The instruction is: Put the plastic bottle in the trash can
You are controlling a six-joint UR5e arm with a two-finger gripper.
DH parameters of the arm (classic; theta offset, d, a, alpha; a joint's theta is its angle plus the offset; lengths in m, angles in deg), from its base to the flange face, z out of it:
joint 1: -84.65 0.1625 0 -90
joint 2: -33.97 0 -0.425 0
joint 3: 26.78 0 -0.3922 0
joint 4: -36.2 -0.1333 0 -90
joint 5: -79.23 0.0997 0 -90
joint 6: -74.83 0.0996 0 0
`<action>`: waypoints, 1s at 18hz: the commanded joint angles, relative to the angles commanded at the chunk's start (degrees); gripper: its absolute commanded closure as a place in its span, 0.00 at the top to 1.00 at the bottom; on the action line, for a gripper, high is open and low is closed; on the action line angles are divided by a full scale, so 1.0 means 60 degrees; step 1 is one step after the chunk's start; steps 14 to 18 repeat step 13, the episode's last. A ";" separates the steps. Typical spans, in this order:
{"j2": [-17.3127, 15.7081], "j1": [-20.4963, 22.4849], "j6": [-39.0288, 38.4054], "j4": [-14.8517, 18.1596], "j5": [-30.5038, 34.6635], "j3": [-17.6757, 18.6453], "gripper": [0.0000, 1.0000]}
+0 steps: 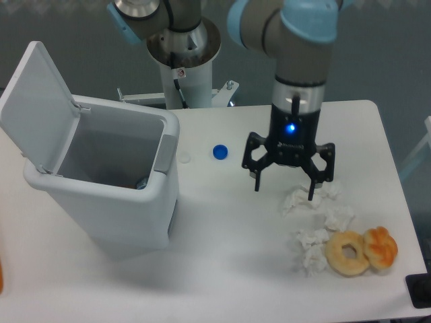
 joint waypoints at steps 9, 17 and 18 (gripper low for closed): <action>0.1099 -0.0029 0.2101 0.0340 0.1247 -0.0483 1.00; 0.1172 -0.0073 0.2102 0.0355 0.1512 -0.0425 1.00; 0.1172 -0.0073 0.2102 0.0355 0.1512 -0.0425 1.00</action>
